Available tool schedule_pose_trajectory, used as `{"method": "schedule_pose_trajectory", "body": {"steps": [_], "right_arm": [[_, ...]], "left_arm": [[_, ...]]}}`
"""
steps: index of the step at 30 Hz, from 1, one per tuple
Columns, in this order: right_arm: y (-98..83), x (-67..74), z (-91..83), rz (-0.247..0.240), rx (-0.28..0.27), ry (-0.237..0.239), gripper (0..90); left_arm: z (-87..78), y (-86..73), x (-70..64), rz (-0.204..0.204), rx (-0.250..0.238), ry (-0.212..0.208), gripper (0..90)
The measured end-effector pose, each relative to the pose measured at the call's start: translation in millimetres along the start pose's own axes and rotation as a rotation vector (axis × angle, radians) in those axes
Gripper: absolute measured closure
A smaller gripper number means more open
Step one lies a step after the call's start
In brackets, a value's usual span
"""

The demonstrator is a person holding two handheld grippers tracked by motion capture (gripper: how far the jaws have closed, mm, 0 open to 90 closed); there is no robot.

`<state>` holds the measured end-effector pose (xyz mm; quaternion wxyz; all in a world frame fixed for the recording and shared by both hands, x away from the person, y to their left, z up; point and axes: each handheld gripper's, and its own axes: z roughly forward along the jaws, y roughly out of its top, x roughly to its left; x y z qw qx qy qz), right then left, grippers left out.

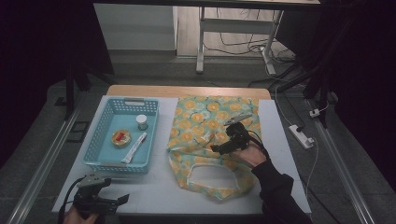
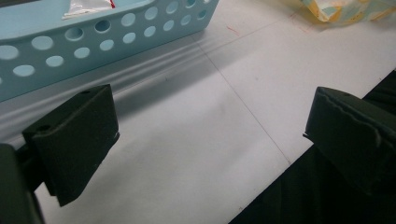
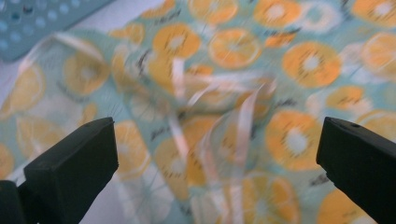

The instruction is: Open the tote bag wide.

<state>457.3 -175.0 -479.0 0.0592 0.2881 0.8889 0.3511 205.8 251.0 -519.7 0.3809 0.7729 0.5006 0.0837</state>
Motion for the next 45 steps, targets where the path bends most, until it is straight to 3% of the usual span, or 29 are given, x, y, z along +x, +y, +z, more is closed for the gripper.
{"method": "schedule_pose_trajectory", "body": {"steps": [5, 8, 10, 14, 18, 23, 29, 33, 39, 45], "right_arm": [[-16.9, 7.3, 16.2, -0.048, 0.085, -0.001, 0.0], [-21.0, 8.2, 22.0, -0.063, 0.104, -0.009, 0.0], [-24.5, 9.2, 27.0, -0.084, 0.134, -0.027, 0.5], [-30.1, 10.4, 32.3, -0.116, 0.144, -0.072, 8.0], [-31.1, 8.4, 27.9, -0.123, 0.108, -0.069, 28.3], [-30.5, 14.3, 24.8, -0.172, 0.109, -0.037, 56.0], [-28.8, 18.2, 23.7, -0.179, 0.12, -0.018, 85.9], [-26.3, 19.4, 23.1, -0.161, 0.132, -0.009, 89.1], [-22.2, 12.7, 12.4, -0.099, 0.059, 0.023, 89.5], [-18.7, 7.3, 8.0, -0.056, 0.04, 0.059, 89.7]], "left_arm": [[0.1, 0.1, -0.1, 0.0, 0.001, 0.0, 2.8], [0.1, 0.1, -0.2, 0.0, 0.0, 0.001, 2.8], [-0.1, 0.0, -0.3, 0.001, 0.001, 0.0, 2.8], [0.1, 0.0, -0.6, 0.002, 0.0, 0.001, 2.8], [0.3, 0.2, -0.7, 0.003, 0.002, 0.003, 2.8], [0.3, 0.1, -0.8, 0.004, 0.003, 0.003, 2.9], [0.4, 0.2, -0.9, 0.004, 0.003, 0.003, 2.9], [0.6, 0.3, -0.7, 0.003, 0.002, 0.002, 2.9], [0.7, 0.4, -0.7, 0.003, 0.002, 0.002, 2.9], [0.5, 0.5, -0.4, 0.002, 0.002, 0.0, 2.9]]}}
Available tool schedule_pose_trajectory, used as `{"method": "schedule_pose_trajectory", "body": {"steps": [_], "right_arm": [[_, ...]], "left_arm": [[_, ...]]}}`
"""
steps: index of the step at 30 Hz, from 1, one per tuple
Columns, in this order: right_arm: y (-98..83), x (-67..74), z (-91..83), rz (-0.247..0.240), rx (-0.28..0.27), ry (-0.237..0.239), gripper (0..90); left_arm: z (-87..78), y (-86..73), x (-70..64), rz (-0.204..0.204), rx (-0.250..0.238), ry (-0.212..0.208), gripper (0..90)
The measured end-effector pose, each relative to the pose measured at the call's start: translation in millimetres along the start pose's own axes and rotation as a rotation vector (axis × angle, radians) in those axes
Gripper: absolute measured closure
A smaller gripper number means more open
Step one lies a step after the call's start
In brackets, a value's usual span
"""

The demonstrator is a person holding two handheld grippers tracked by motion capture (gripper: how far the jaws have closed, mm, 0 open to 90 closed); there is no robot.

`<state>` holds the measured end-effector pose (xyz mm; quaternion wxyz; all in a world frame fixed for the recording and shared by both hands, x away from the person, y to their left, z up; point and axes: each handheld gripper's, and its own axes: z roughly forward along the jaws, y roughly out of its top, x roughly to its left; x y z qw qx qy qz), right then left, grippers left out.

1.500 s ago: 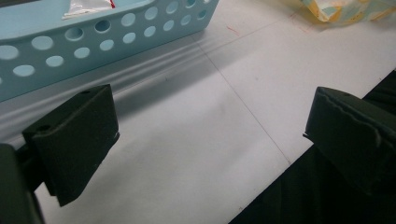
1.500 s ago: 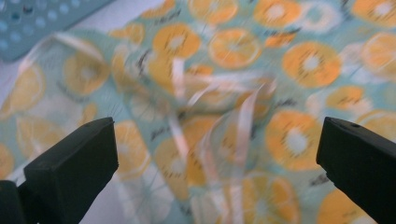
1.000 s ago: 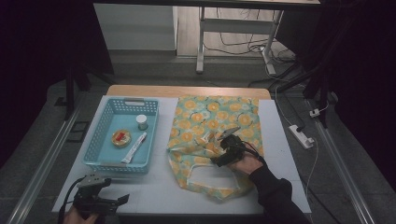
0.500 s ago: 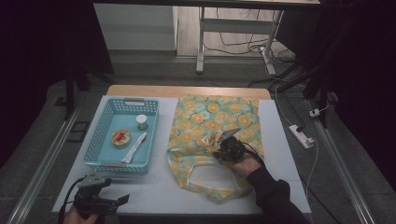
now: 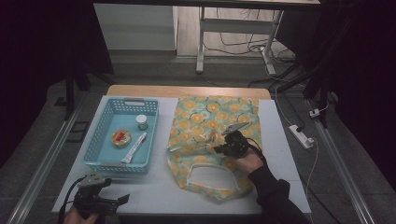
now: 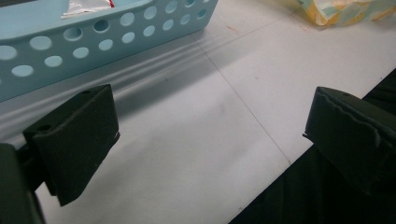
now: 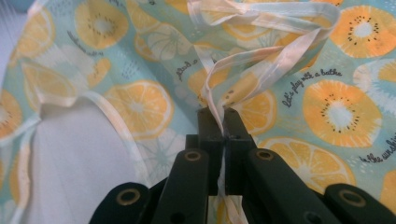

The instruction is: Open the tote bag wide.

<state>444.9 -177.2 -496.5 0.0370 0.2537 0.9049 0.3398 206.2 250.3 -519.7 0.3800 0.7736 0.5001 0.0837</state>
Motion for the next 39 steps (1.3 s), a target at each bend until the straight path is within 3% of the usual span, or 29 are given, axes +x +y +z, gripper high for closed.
{"method": "schedule_pose_trajectory", "body": {"steps": [7, 16, 39], "right_arm": [[8.2, -0.7, -11.2, 0.029, -0.062, 0.021, 89.8], [22.9, 4.9, -20.6, 0.003, -0.114, 0.001, 89.9], [62.8, 12.2, -41.3, 0.002, -0.198, 0.02, 89.9]], "left_arm": [[0.2, 0.2, 0.5, 0.0, 0.003, -0.002, 2.9], [-0.2, -0.4, 0.7, -0.005, 0.005, -0.001, 2.9], [-1.6, -1.8, 3.4, -0.027, -0.006, -0.011, 3.0]]}}
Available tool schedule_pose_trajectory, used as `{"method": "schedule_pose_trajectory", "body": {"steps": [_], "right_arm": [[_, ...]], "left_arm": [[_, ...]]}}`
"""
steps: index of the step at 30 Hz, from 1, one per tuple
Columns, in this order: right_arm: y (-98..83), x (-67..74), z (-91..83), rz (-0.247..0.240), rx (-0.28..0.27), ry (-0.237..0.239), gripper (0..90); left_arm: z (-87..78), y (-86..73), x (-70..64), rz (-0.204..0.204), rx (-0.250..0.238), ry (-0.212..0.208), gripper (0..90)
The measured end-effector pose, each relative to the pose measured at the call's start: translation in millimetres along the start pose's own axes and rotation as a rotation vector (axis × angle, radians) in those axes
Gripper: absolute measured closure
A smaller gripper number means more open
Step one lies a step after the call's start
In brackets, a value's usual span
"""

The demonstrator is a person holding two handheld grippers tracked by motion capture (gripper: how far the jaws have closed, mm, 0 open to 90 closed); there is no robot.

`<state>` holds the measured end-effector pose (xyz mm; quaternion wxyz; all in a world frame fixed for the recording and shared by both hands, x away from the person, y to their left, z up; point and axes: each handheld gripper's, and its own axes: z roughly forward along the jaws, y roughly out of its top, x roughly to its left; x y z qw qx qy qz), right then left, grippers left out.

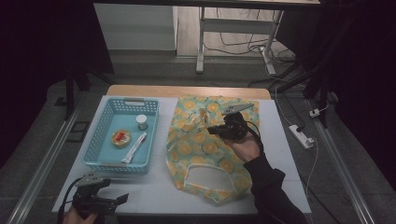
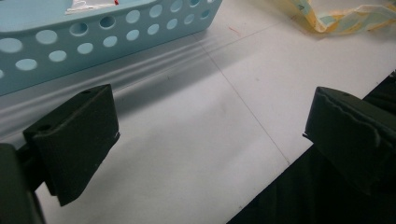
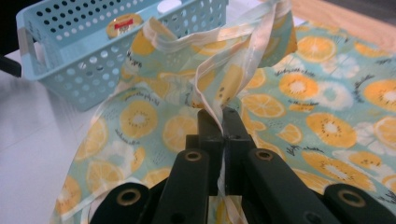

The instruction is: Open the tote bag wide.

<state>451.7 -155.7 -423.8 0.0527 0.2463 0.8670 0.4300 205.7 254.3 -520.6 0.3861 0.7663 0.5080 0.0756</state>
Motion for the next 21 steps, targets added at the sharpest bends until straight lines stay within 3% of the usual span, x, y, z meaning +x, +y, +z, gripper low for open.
{"method": "schedule_pose_trajectory", "body": {"steps": [8, 21], "right_arm": [[13.7, 3.1, 0.6, -0.021, -0.009, -0.014, 89.9], [21.1, 2.9, 2.9, -0.033, -0.03, -0.032, 89.8]], "left_arm": [[-0.3, -0.2, 0.1, -0.001, -0.003, -0.001, 3.0], [-0.4, -0.3, 0.3, -0.002, -0.005, -0.004, 3.0]]}}
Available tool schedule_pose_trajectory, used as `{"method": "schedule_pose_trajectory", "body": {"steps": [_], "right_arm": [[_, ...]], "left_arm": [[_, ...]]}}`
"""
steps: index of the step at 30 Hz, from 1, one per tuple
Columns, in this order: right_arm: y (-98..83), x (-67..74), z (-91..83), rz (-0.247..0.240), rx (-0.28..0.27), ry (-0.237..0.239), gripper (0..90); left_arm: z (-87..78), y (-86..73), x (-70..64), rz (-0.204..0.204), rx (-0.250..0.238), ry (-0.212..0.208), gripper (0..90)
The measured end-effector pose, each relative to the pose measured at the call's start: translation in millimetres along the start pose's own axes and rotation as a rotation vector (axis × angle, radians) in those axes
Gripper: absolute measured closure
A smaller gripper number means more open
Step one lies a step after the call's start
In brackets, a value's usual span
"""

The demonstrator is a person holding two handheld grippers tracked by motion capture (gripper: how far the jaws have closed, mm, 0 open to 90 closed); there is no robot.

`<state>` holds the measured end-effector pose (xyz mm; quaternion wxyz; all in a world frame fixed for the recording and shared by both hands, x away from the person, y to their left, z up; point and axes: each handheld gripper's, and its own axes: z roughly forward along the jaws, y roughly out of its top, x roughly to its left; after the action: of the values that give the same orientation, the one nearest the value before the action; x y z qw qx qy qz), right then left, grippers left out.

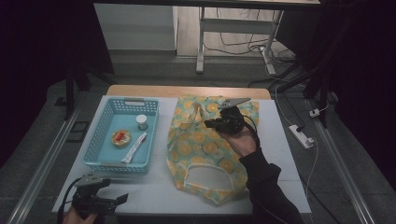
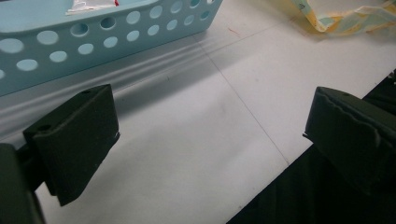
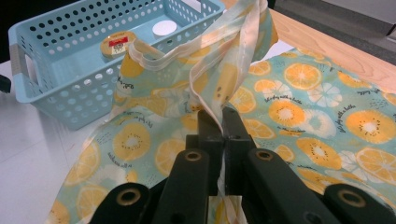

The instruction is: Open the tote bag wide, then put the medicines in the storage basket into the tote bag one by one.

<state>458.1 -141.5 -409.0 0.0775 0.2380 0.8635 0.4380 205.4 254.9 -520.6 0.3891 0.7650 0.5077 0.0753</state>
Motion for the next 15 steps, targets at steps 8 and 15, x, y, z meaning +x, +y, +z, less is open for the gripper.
{"method": "schedule_pose_trajectory", "body": {"steps": [8, 15], "right_arm": [[0.0, 0.2, -0.6, -0.001, -0.006, -0.005, 89.9], [-4.3, -1.3, 0.2, 0.012, 0.0, -0.004, 89.8]], "left_arm": [[-0.5, 0.0, -0.6, 0.0, -0.002, 0.006, 2.4], [-1.6, -0.5, -0.2, -0.009, -0.014, 0.017, 0.8]]}}
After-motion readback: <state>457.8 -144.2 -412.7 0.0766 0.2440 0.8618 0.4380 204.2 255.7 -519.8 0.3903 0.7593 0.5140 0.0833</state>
